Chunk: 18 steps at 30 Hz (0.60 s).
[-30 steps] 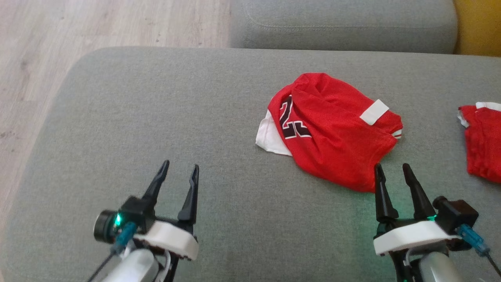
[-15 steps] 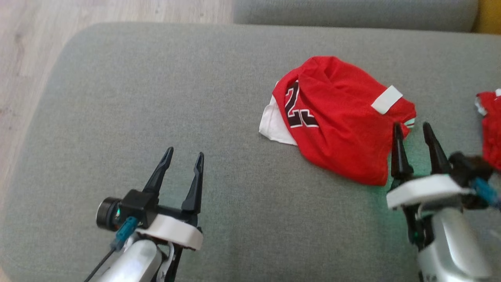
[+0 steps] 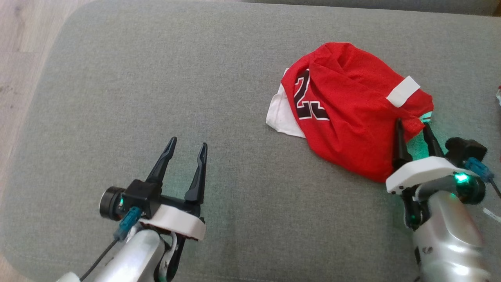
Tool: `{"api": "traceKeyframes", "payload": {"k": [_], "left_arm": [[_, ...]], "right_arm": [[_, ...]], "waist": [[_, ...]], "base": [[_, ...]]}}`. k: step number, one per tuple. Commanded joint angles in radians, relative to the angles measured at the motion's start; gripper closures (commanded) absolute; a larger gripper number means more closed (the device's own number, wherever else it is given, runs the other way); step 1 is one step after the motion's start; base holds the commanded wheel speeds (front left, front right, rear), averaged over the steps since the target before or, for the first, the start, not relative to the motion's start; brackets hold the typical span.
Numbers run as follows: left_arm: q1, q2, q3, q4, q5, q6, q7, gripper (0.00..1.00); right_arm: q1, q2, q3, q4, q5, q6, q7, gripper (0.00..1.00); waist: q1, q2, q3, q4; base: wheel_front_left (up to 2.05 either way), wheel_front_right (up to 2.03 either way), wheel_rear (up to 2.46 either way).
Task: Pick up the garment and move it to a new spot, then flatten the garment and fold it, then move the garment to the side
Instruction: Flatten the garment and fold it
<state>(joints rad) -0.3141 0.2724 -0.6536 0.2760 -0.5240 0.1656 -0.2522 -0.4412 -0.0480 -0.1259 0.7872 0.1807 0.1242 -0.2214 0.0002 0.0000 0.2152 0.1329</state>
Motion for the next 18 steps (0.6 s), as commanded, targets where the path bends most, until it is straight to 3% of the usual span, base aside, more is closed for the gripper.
{"api": "traceKeyframes", "payload": {"k": [1, 2, 3, 4, 11, 18], "left_arm": [[-0.044, 0.010, 0.039, -0.019, 0.009, -0.004, -0.009, 0.00], [-0.044, 0.009, 0.041, -0.016, 0.010, -0.005, -0.009, 0.00], [-0.043, 0.008, 0.043, -0.014, 0.010, -0.006, -0.009, 0.00], [-0.042, 0.008, 0.046, -0.012, 0.010, -0.007, -0.009, 0.00], [-0.031, 0.008, 0.064, -0.007, 0.013, -0.010, -0.009, 0.00], [-0.010, 0.000, 0.083, -0.006, 0.013, -0.017, -0.009, 0.00]], "right_arm": [[-0.037, -0.002, 0.038, -0.009, 0.012, 0.007, -0.019, 0.00], [-0.041, -0.002, 0.045, 0.001, 0.016, 0.007, -0.023, 0.24], [-0.046, -0.002, 0.050, 0.010, 0.020, 0.007, -0.027, 0.71], [-0.049, -0.002, 0.055, 0.017, 0.023, 0.007, -0.030, 1.00], [-0.046, -0.002, 0.091, 0.021, 0.047, 0.007, -0.039, 1.00], [0.020, -0.002, 0.102, -0.152, 0.045, 0.007, -0.040, 1.00]], "waist": [[-0.0002, 0.0000, -0.001, -0.001], [-0.0002, 0.0000, -0.003, -0.002], [-0.0002, 0.0000, -0.005, -0.003], [-0.0002, 0.0000, -0.007, -0.005], [-0.0002, 0.0000, -0.034, -0.021], [-0.0002, 0.0000, -0.077, -0.035]], "base": [[0.00, 0.00, 0.00], [0.00, 0.00, 0.00], [0.00, 0.00, 0.00], [0.00, 0.00, 0.00], [0.00, 0.00, 0.00], [0.00, 0.00, 0.00]]}}
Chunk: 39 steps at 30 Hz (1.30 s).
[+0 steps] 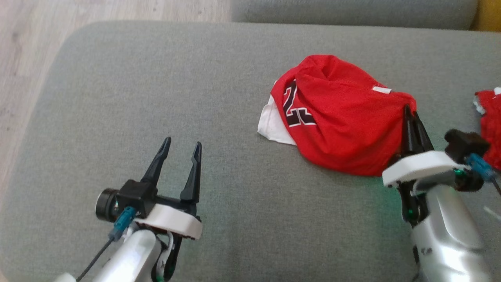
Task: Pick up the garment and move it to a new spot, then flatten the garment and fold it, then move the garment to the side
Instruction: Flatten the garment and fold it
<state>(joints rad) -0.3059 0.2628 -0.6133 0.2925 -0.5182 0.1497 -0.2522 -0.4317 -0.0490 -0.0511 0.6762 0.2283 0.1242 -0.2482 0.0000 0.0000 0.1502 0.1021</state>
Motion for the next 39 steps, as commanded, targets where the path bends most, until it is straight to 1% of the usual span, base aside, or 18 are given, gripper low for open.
{"api": "traceKeyframes", "payload": {"k": [1, 2, 4, 5, 6, 12, 16, 20, 24, 27, 30, 32, 34, 36, 39], "left_arm": [[-0.013, 0.007, 0.046, -0.022, 0.007, -0.002, -0.009, 0.00], [-0.013, 0.007, 0.046, -0.022, 0.007, -0.002, -0.009, 0.00], [-0.002, 0.003, 0.054, -0.022, 0.007, -0.003, -0.009, 0.00], [0.012, -0.001, 0.062, -0.022, 0.006, -0.007, -0.009, 0.00], [0.017, -0.002, 0.065, -0.022, 0.006, -0.009, -0.009, 0.00], [0.034, -0.012, 0.078, -0.025, 0.015, -0.018, -0.010, 0.00], [0.045, -0.026, 0.076, -0.020, 0.019, -0.028, -0.010, 0.00], [0.050, -0.042, 0.082, -0.016, 0.025, -0.036, -0.010, 0.00], [0.076, -0.062, 0.100, -0.005, 0.024, -0.043, -0.010, 0.00], [0.100, -0.068, 0.108, 0.003, 0.030, -0.051, -0.010, 0.00], [0.113, -0.072, 0.124, 0.004, 0.036, -0.055, -0.010, 0.00], [0.119, -0.076, 0.140, 0.001, 0.038, -0.055, -0.010, 0.00], [0.126, -0.076, 0.156, -0.003, 0.041, -0.054, -0.010, 0.00], [0.132, -0.076, 0.173, -0.009, 0.045, -0.054, -0.010, 0.00], [0.134, -0.083, 0.198, -0.018, 0.053, -0.055, -0.010, 0.00]], "right_arm": [[0.026, -0.001, 0.029, -0.070, -0.002, 0.007, -0.013, 1.00], [0.026, -0.001, 0.029, -0.070, -0.002, 0.007, -0.013, 1.00], [0.058, -0.001, 0.030, -0.135, -0.014, 0.007, -0.013, 1.00], [0.091, -0.001, 0.028, -0.202, -0.022, 0.007, -0.013, 1.00], [0.106, -0.001, 0.026, -0.234, -0.023, 0.007, -0.013, 1.00], [0.162, -0.001, 0.051, -0.397, -0.030, 0.007, -0.006, 1.00], [0.124, -0.001, 0.077, -0.478, -0.023, 0.007, 0.055, 1.00], [-0.002, -0.002, 0.154, -0.504, -0.034, 0.007, 0.132, 1.00], [-0.202, -0.004, 0.233, -0.427, -0.004, 0.007, 0.172, 1.00], [-0.375, -0.003, 0.241, -0.333, 0.039, 0.007, 0.166, 1.00], [-0.544, -0.002, 0.198, -0.239, 0.080, 0.007, 0.119, 1.00], [-0.644, -0.002, 0.130, -0.180, 0.113, 0.007, 0.072, 1.00], [-0.723, -0.005, 0.074, -0.126, 0.117, 0.007, 0.039, 1.00], [-0.770, -0.021, 0.038, -0.073, 0.099, 0.007, 0.019, 1.00], [-0.771, -0.062, 0.024, -0.004, 0.063, 0.007, 0.004, 1.00]], "waist": [[0.0000, 0.0000, -0.019, -0.006], [0.0000, 0.0000, -0.019, -0.006], [0.0000, 0.0000, -0.036, -0.010], [0.0000, 0.0000, -0.053, -0.013], [0.0000, 0.0000, -0.061, -0.014], [0.0000, 0.0000, -0.102, -0.005], [0.0000, 0.0000, -0.120, 0.021], [0.0000, 0.0000, -0.132, 0.065], [0.0000, 0.0000, -0.162, 0.108], [0.0000, 0.0000, -0.175, 0.126], [0.0000, 0.0000, -0.182, 0.136], [0.0000, 0.0000, -0.185, 0.136], [0.0000, 0.0000, -0.186, 0.126], [0.0000, 0.0000, -0.184, 0.110], [0.0000, 0.0000, -0.180, 0.081]], "base": [[0.00, 0.00, 0.00], [0.00, 0.00, 0.00], [0.00, 0.00, 0.00], [0.00, 0.00, 0.00], [0.00, 0.00, 0.00], [0.00, 0.00, 0.00], [0.00, 0.00, 0.00], [0.00, 0.00, 0.00], [0.00, 0.00, 0.00], [0.00, 0.00, 0.00], [0.00, 0.00, 0.00], [0.00, 0.00, 0.00], [0.00, 0.00, 0.00], [0.00, 0.00, 0.00], [0.00, 0.00, 0.00]]}}
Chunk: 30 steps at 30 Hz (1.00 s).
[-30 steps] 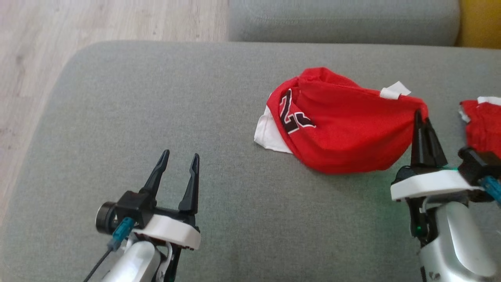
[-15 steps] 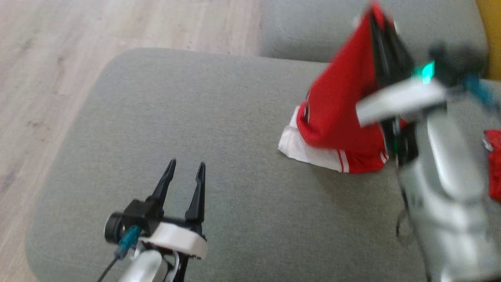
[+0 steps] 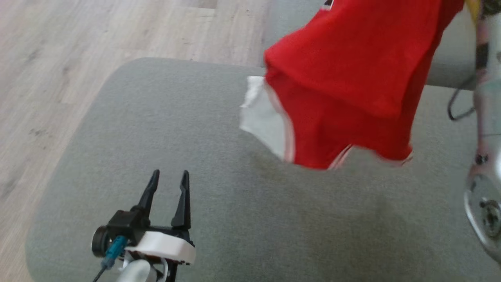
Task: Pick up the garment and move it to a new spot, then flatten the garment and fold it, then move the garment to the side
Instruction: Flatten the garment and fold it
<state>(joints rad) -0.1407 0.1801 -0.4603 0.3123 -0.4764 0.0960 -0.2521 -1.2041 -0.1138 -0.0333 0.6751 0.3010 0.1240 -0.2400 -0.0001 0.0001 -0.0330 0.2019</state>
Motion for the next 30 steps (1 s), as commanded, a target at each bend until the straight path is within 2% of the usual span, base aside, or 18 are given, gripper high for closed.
{"api": "traceKeyframes", "payload": {"k": [1, 6, 7, 10, 11, 12, 15, 21, 25, 30], "left_arm": [[-0.030, -0.004, 0.052, -0.040, 0.013, -0.002, -0.010, 0.00], [-0.031, -0.030, 0.071, -0.042, 0.032, -0.019, -0.010, 0.00], [-0.031, -0.030, 0.071, -0.042, 0.032, -0.019, -0.010, 0.00], [-0.036, -0.036, 0.077, -0.034, 0.045, -0.029, -0.010, 0.00], [-0.039, -0.038, 0.077, -0.031, 0.049, -0.034, -0.010, 0.00], [-0.043, -0.039, 0.078, -0.028, 0.053, -0.037, -0.010, 0.00], [-0.050, -0.040, 0.084, -0.020, 0.062, -0.044, -0.010, 0.00], [-0.056, -0.037, 0.094, -0.008, 0.075, -0.053, -0.010, 0.00], [-0.060, -0.039, 0.097, -0.001, 0.079, -0.055, -0.010, 0.00], [-0.061, -0.047, 0.100, 0.009, 0.079, -0.059, -0.010, 0.00]], "right_arm": [[0.017, -0.011, 0.001, 0.024, -0.016, 0.007, -0.005, 1.00], [0.168, -0.105, 0.047, 0.179, -0.087, 0.007, 0.072, 1.00], [0.168, -0.105, 0.047, 0.179, -0.087, 0.007, 0.072, 1.00], [0.257, -0.161, 0.041, 0.263, -0.126, 0.007, 0.117, 1.00], [0.280, -0.181, 0.039, 0.287, -0.154, 0.007, 0.124, 0.71], [0.298, -0.195, 0.024, 0.306, -0.176, 0.007, 0.121, 0.00], [0.335, -0.196, -0.013, 0.339, -0.227, 0.007, 0.096, 0.00], [0.380, -0.104, -0.022, 0.296, -0.259, 0.007, 0.017, 0.00], [0.457, -0.023, 0.027, 0.172, -0.217, 0.007, -0.012, 0.00], [0.670, 0.033, 0.060, -0.084, -0.160, 0.007, -0.021, 0.00]], "waist": [[0.0001, -0.0001, 0.005, -0.028], [0.0001, -0.0001, 0.023, -0.070], [0.0001, -0.0001, 0.023, -0.070], [0.0001, -0.0001, 0.037, -0.092], [0.0001, -0.0001, 0.041, -0.097], [0.0001, -0.0001, 0.043, -0.101], [0.0001, -0.0001, 0.045, -0.111], [0.0001, -0.0001, 0.039, -0.131], [0.0001, -0.0001, 0.030, -0.144], [0.0001, -0.0001, 0.021, -0.158]], "base": [[0.00, 0.00, 0.00], [0.00, 0.00, 0.00], [0.00, 0.00, 0.00], [0.00, 0.00, 0.00], [0.00, 0.00, 0.00], [0.00, 0.00, 0.00], [0.00, 0.00, 0.00], [0.00, 0.00, 0.00], [0.00, 0.00, 0.00], [0.00, 0.00, 0.00]]}}
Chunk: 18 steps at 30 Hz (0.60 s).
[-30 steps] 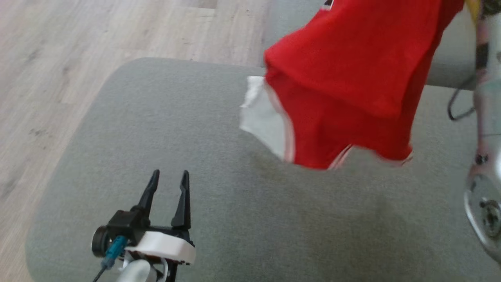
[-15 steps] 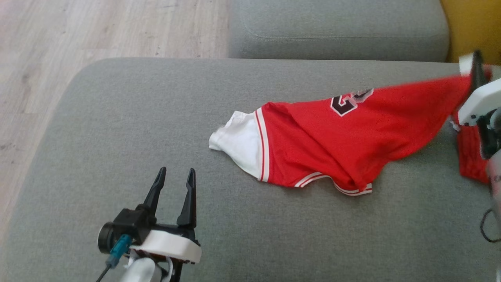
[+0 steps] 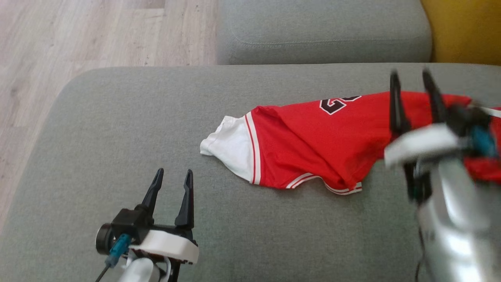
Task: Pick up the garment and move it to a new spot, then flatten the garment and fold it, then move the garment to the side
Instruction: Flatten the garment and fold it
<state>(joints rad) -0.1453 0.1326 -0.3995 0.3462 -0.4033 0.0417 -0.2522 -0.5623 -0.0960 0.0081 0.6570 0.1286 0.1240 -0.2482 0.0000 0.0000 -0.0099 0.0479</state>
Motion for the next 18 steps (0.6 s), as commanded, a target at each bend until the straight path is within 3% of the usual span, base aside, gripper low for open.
{"api": "traceKeyframes", "payload": {"k": [1, 5, 9, 14, 18], "left_arm": [[-0.056, -0.001, 0.040, -0.023, 0.004, -0.006, -0.010, 0.00], [-0.060, -0.006, 0.046, -0.011, -0.002, -0.011, -0.010, 0.00], [-0.078, -0.003, 0.055, 0.003, -0.005, -0.012, -0.010, 0.00], [-0.119, -0.006, 0.056, 0.020, -0.002, -0.014, -0.010, 0.00], [-0.140, -0.017, 0.047, 0.025, 0.001, -0.021, -0.010, 0.00]], "right_arm": [[0.083, 0.023, 0.018, -0.122, 0.019, 0.007, -0.013, 0.00], [0.288, 0.042, 0.020, -0.315, 0.033, 0.007, -0.013, 0.00], [0.391, 0.045, 0.059, -0.439, 0.069, 0.007, -0.002, 0.00], [0.413, 0.045, 0.092, -0.514, 0.036, 0.007, 0.048, 0.00], [0.408, 0.046, 0.143, -0.500, -0.024, 0.007, 0.117, 0.00]], "waist": [[0.0000, 0.0000, -0.002, -0.008], [0.0000, 0.0000, 0.011, -0.028], [0.0000, 0.0000, 0.037, -0.055], [0.0000, 0.0000, 0.064, -0.073], [0.0000, 0.0000, 0.089, -0.066]], "base": [[0.00, 0.00, 0.00], [0.00, 0.00, 0.00], [0.00, 0.00, 0.00], [0.00, 0.00, 0.00], [0.00, 0.00, 0.00]]}}
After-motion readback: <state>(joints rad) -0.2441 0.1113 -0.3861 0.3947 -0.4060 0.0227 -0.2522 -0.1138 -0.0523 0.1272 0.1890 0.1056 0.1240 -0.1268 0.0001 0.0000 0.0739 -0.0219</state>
